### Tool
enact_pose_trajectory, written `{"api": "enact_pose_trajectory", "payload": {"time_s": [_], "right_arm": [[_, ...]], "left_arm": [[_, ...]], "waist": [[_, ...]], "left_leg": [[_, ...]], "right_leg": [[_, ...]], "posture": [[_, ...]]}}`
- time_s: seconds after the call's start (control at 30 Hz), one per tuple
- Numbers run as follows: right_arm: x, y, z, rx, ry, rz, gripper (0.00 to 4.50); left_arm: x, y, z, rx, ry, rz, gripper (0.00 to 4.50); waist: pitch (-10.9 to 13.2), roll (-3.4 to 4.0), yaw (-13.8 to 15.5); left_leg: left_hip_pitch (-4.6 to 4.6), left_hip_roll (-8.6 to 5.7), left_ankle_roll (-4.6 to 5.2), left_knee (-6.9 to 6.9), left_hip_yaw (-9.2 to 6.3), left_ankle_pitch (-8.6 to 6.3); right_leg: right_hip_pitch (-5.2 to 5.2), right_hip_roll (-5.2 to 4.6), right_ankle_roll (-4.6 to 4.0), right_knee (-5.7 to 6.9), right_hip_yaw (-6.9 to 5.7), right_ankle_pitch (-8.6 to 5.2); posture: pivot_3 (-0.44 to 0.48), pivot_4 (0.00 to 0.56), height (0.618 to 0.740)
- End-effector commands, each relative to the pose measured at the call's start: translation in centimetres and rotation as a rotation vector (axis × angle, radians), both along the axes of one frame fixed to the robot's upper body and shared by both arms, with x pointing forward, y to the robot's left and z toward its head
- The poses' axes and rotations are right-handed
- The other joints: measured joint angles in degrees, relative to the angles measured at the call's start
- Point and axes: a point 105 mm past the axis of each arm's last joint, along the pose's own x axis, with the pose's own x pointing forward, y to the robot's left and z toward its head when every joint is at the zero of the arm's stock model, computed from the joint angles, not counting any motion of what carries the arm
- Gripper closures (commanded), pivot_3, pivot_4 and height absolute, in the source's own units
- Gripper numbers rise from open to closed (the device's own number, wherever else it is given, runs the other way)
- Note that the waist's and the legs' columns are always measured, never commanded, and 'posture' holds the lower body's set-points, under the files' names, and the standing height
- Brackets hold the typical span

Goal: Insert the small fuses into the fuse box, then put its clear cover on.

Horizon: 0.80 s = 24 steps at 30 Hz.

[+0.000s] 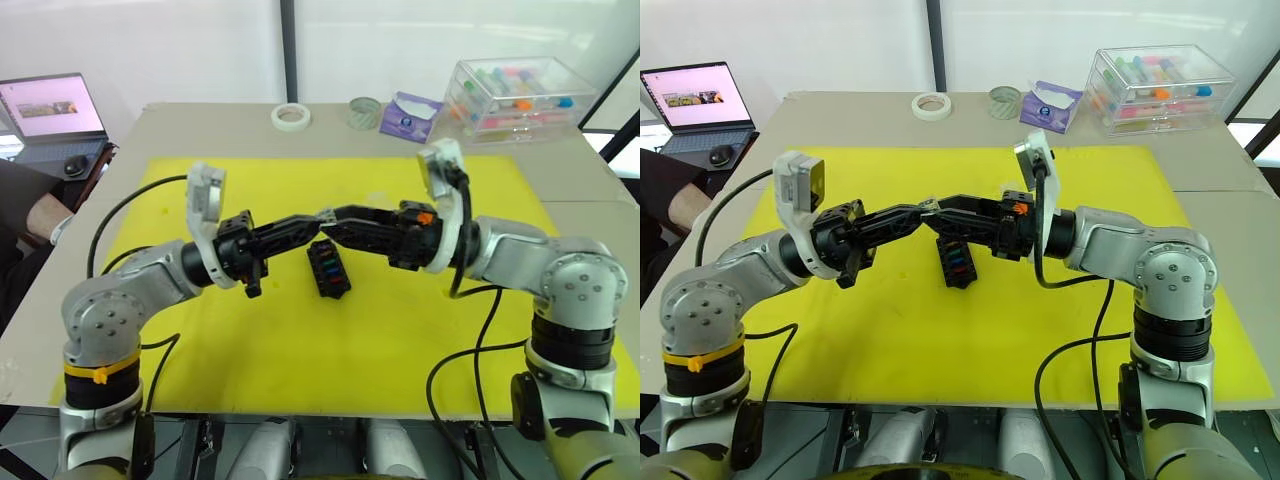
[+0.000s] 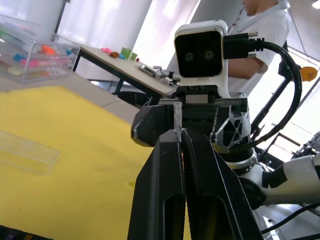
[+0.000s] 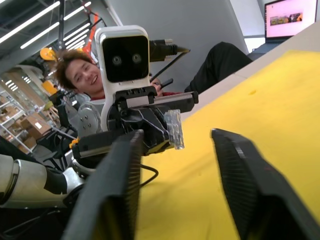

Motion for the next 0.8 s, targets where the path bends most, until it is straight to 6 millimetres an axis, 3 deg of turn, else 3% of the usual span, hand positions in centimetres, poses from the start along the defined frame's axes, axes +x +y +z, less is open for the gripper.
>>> {"api": "enact_pose_trajectory", "payload": {"time_s": [0.03,0.13,0.7,0.8], "right_arm": [[-0.28,-0.38,1.00,0.033,-0.025,0.002,3.62],[-0.38,-0.38,0.94,0.033,-0.019,0.007,4.47],[-0.47,-0.23,0.88,0.028,-0.010,0.007,4.47],[-0.47,-0.19,0.87,0.030,-0.008,0.007,3.77]], "left_arm": [[-0.02,0.18,0.79,-0.025,-0.026,0.004,4.50],[0.11,0.18,0.80,-0.030,-0.021,0.008,4.50],[0.03,-0.06,0.76,-0.037,-0.020,0.002,4.50],[0.11,-0.05,0.68,-0.030,-0.023,0.010,4.50]], "waist": [[0.00,0.00,0.05],[0.00,0.00,0.03],[0.00,0.00,0.04],[0.00,0.00,0.05]], "left_leg": [[0.00,0.00,0.00,0.00,0.00,0.00],[0.00,0.00,0.00,0.00,0.00,0.00],[0.00,0.00,0.00,-0.02,0.00,0.00],[0.00,0.00,0.00,-0.02,0.00,0.00]], "right_leg": [[0.00,0.00,0.00,0.00,0.00,0.00],[0.00,0.00,0.00,-0.01,0.00,0.00],[0.00,0.00,0.00,-0.03,0.00,0.00],[0.00,0.00,0.00,-0.03,0.00,0.00]], "posture": [[0.000,0.150,0.740],[0.000,0.150,0.740],[0.000,0.150,0.740],[0.000,0.150,0.740]]}}
